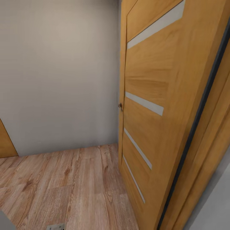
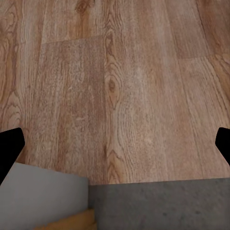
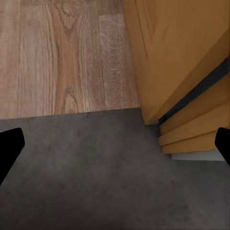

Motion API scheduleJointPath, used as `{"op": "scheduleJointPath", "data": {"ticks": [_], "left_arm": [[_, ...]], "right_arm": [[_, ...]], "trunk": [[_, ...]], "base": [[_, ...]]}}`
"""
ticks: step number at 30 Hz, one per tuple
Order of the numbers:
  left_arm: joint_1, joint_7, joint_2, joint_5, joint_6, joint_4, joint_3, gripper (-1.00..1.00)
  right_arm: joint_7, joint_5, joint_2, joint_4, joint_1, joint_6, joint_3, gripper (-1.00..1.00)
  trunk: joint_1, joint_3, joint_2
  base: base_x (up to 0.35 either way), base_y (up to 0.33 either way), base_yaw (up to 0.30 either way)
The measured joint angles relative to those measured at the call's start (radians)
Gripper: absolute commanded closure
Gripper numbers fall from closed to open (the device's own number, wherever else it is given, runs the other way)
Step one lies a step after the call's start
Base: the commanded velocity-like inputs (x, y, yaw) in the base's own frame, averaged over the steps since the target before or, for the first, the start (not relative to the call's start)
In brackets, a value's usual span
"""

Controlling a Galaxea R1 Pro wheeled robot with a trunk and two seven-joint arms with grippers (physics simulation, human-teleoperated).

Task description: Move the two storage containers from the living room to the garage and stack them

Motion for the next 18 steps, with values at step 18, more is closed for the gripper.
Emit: {"op": "scheduleJointPath", "data": {"ticks": [18], "left_arm": [[0.000,0.000,-0.020,0.000,0.000,0.000,0.000,-1.00]], "right_arm": [[-0.003,0.000,0.002,0.004,-0.007,-0.001,0.000,-1.00]], "trunk": [[0.000,0.000,0.000]], "base": [[0.000,0.000,0.057]]}}
